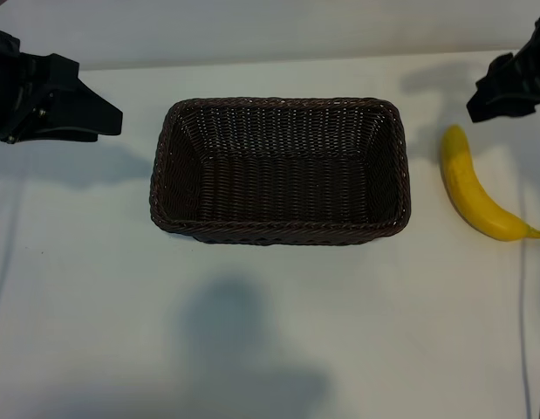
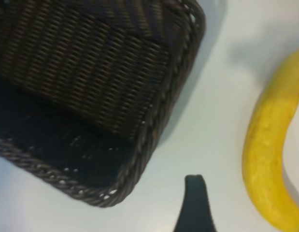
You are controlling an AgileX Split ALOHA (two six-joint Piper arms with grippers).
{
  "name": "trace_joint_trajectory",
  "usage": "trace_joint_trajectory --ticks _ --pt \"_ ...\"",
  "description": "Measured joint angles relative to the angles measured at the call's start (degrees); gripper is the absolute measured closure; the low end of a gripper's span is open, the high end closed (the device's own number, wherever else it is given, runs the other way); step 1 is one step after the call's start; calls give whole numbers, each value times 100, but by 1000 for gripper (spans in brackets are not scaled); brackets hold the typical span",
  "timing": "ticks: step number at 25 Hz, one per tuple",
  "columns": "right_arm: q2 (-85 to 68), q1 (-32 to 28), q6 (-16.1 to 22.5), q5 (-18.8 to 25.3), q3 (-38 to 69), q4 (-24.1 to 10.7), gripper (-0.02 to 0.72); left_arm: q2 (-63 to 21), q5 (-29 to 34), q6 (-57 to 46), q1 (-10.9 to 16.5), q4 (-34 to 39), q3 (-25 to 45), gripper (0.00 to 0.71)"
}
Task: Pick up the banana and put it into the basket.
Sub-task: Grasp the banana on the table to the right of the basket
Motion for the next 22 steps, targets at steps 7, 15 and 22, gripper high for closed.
trace_joint_trajectory --ticks 7,15,22 --pt "278 0 170 -460 339 -321 153 0 0 0 0 0 0 309" --pt "863 0 322 -659 393 -526 153 0 -6 0 0 0 0 309" --pt "1203 0 360 -991 523 -520 164 0 -38 0 0 7 0 309"
